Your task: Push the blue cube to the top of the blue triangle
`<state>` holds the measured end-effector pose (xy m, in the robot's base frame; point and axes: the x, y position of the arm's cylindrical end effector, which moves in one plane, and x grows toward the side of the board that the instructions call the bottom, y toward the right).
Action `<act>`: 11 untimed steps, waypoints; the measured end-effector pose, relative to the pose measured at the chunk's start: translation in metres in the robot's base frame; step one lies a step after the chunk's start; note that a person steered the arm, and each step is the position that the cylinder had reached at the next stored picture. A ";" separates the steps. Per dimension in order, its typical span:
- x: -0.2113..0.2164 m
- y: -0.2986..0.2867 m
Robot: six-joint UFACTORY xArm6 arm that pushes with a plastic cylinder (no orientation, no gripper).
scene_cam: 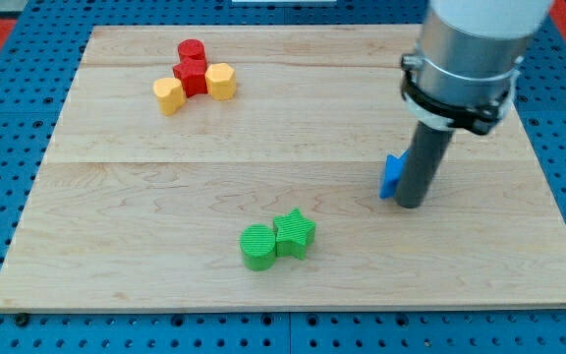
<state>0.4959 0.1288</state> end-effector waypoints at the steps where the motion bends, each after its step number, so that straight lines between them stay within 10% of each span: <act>1: -0.008 0.018; 5: -0.069 0.014; 7: -0.029 0.039; 11: -0.121 0.021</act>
